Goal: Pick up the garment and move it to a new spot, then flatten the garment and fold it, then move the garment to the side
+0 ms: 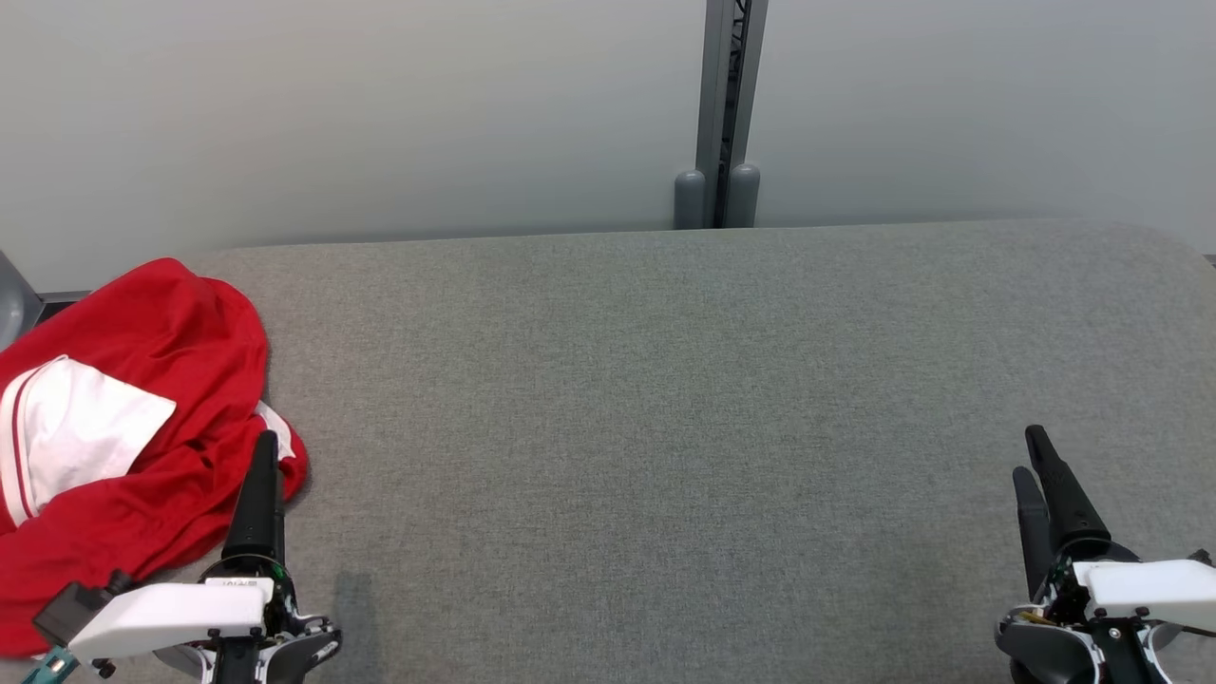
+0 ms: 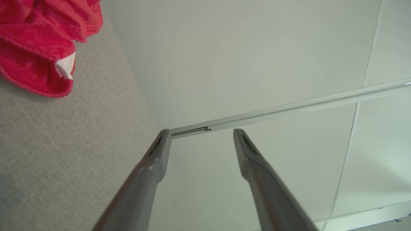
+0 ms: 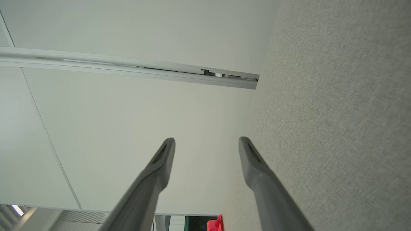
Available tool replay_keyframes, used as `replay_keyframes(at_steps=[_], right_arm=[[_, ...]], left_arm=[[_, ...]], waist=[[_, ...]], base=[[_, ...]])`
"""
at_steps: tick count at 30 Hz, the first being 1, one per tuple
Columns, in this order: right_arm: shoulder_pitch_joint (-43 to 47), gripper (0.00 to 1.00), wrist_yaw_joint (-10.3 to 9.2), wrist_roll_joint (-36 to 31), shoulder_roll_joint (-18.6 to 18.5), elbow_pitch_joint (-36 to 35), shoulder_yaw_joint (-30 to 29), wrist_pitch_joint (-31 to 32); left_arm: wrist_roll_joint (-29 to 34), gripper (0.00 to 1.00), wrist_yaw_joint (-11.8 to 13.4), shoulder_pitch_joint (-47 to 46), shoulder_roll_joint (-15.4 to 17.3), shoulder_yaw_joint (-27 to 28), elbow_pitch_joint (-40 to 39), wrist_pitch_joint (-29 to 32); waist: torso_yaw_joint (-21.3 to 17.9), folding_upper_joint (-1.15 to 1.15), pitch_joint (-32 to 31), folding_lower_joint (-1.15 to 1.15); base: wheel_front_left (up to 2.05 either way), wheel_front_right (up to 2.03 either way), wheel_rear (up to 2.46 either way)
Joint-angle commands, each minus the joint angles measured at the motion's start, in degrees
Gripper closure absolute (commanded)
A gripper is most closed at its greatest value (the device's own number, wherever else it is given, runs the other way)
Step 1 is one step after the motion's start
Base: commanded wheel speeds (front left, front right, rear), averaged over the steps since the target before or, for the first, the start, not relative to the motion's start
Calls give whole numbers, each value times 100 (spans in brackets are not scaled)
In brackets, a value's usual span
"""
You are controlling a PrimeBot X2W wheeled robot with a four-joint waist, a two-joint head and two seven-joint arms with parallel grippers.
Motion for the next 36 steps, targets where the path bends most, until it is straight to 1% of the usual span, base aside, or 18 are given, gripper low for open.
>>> replay_keyframes(at_steps=[1,4,7,18,25,28,29,36], right_arm=[[-139,0,13,-141,-75,-144,27,-61],[-156,0,14,-357,-85,-208,91,-134],[-165,0,14,-707,-95,-280,90,-202],[-172,0,17,-2399,-134,-476,274,-434],[-165,0,18,-3434,-205,-475,410,-564],[-164,0,18,-3965,-262,-430,451,-619],[-164,0,18,-3965,-262,-430,451,-619],[-214,0,20,-4851,-233,-171,484,-714]], left_arm=[[200,0,24,-205,62,-30,-147,-49],[559,0,55,-189,61,-57,-198,-118],[900,0,62,-153,61,-111,-229,-186],[2485,0,207,-61,141,-258,-329,-414],[3481,0,385,-31,234,-428,-337,-548],[3828,0,453,-36,271,-497,-343,-603],[3828,0,453,-36,271,-497,-343,-603],[4385,0,517,-34,314,-573,-375,-720]], waist=[[3,0,-1,0],[9,0,-2,0],[12,0,-4,0],[42,0,-16,0],[60,0,-22,0],[66,0,-19,0],[66,0,-19,0],[80,0,-13,0]], base=[[0,0,0],[0,0,0],[0,0,0],[0,0,0],[0,0,0],[0,0,0],[0,0,0],[0,0,0]])
